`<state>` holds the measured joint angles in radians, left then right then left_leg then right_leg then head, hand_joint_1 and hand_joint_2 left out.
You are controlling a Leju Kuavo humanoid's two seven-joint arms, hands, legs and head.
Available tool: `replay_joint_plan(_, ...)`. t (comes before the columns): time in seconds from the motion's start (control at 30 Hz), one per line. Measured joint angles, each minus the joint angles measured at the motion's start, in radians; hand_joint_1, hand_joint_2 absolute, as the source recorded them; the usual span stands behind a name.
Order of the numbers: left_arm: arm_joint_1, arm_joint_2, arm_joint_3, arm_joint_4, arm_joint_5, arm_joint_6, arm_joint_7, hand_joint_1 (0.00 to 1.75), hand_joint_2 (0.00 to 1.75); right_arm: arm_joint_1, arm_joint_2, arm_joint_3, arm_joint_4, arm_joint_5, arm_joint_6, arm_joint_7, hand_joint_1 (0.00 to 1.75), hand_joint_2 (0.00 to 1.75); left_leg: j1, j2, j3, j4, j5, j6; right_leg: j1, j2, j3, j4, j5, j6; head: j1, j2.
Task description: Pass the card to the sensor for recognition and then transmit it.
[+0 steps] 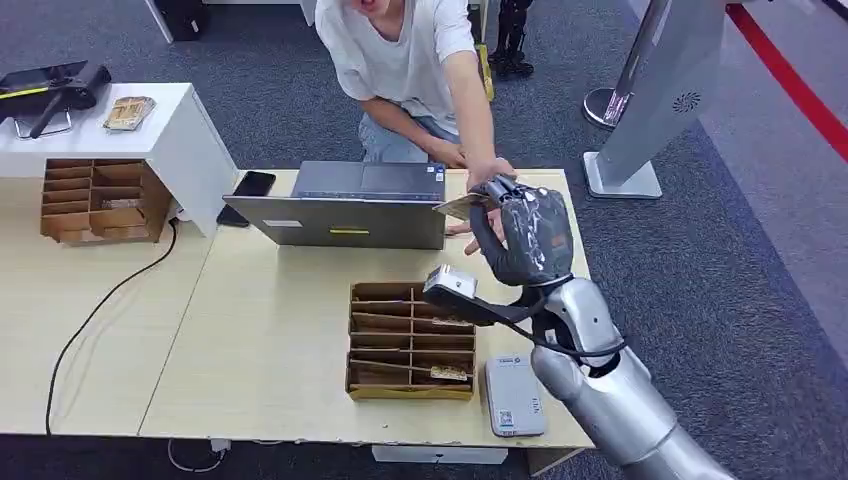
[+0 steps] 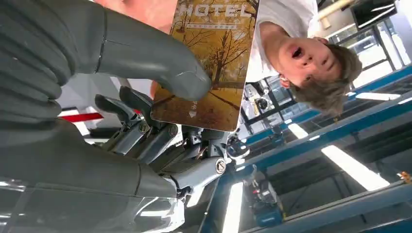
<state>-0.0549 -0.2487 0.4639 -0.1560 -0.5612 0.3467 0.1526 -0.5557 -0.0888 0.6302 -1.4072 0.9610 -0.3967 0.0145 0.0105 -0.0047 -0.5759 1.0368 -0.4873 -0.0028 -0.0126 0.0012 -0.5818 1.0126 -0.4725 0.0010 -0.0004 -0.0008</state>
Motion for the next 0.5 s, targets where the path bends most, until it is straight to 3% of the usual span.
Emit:
replay_joint_plan(0.27, 0.000, 0.007, -0.014, 0.000, -0.021, -0.013, -0.006, 0.00, 0.00, -0.096, 0.048, 0.052, 0.111, 0.039, 0.029, 0.049, 1.75, 1.75, 0.000, 0.000, 0.000, 0.000, 0.000, 0.000, 0.000, 0.000, 0.000, 0.000, 0.000, 0.000, 0.000, 0.000)
replay_joint_plan(0.5, 0.000, 0.012, -0.016, 0.000, -0.031, -0.021, -0.015, 0.00, 0.00, -0.127, 0.055, 0.072, 0.208, 0.068, 0.027, 0.081, 1.75, 1.75, 0.000, -0.001, 0.000, 0.000, 0.000, 0.000, 0.000, -0.001, 0.000, 0.000, 0.000, 0.000, 0.000, 0.000)
